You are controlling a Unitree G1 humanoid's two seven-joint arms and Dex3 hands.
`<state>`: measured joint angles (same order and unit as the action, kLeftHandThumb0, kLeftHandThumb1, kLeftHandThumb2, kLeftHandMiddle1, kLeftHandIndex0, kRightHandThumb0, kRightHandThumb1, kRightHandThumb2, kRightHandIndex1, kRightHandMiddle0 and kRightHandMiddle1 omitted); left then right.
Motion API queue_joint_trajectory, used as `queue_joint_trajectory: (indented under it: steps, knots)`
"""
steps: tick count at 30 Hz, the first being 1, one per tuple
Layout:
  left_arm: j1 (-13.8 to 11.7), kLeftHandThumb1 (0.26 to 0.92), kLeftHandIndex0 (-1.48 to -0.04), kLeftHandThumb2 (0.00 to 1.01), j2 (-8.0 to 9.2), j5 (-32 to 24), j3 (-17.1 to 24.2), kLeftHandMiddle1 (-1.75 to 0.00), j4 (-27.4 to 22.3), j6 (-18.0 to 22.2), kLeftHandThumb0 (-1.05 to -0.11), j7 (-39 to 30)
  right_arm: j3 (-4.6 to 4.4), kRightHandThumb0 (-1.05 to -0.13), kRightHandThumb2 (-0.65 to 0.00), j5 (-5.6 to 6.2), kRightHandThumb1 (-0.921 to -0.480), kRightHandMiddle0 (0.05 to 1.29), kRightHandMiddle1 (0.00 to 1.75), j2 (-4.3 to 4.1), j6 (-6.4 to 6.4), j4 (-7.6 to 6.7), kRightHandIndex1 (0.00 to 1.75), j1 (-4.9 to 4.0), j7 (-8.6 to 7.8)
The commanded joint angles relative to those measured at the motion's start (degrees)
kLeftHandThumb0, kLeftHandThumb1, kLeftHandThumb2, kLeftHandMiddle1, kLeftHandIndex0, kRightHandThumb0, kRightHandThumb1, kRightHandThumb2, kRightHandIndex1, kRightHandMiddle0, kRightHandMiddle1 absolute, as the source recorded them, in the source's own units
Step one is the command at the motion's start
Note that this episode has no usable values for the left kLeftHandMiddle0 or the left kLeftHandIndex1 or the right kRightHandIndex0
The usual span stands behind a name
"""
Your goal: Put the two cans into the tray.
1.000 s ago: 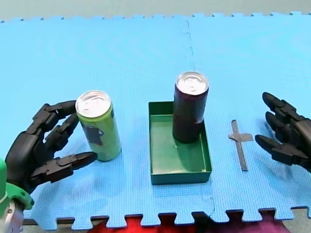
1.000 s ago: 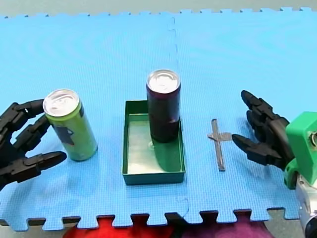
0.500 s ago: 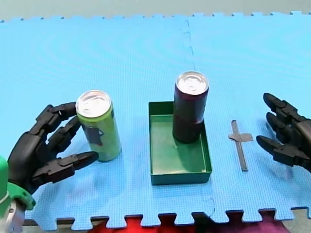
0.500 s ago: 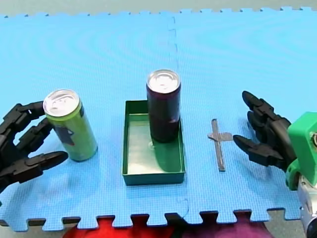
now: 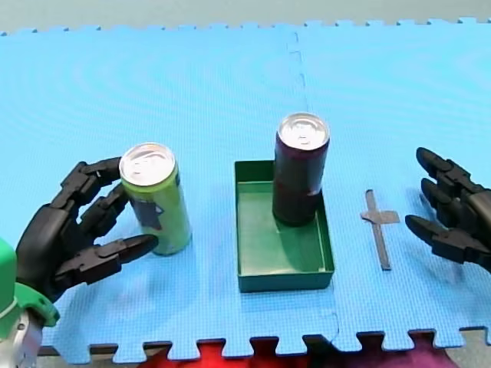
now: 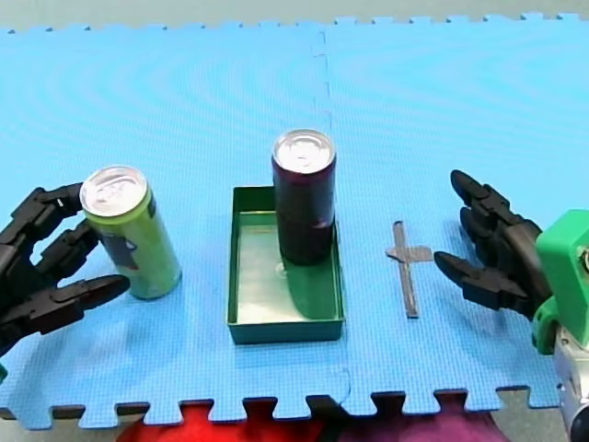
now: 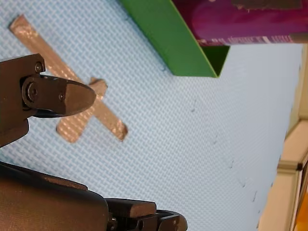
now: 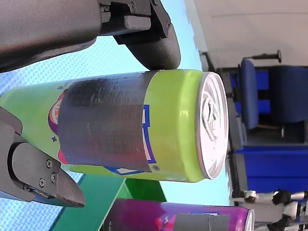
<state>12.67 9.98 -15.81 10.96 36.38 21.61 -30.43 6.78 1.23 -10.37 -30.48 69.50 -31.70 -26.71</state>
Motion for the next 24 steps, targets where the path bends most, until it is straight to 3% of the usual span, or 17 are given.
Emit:
queue_joint_trajectory:
  steps: [1,11,24]
  knots:
    - [0.7,0.776,-0.06,0.02,0.21,0.3,0.1,-0.01,0.6,0.3,-1.048,0.1,0.09,-1.048,-0.342,0.16,-0.921,0.09,0.00,-0.30,-0.28,-0.11,0.00,0.01,0.06]
    - [3.8,0.781,-0.07,0.01,0.87,-0.1,0.7,-0.01,4.2,0.9,-1.048,-1.3,0.25,-1.048,-0.343,0.37,-0.921,0.09,0.00,-0.31,-0.60,0.09,0.00,0.17,-0.25]
    - [4.7,0.780,-0.08,0.01,1.01,0.3,0.4,-0.02,4.2,0.5,-1.048,-1.6,0.53,-1.048,-0.340,0.78,-0.921,0.09,0.00,-0.31,-0.88,0.05,0.00,0.25,-0.97]
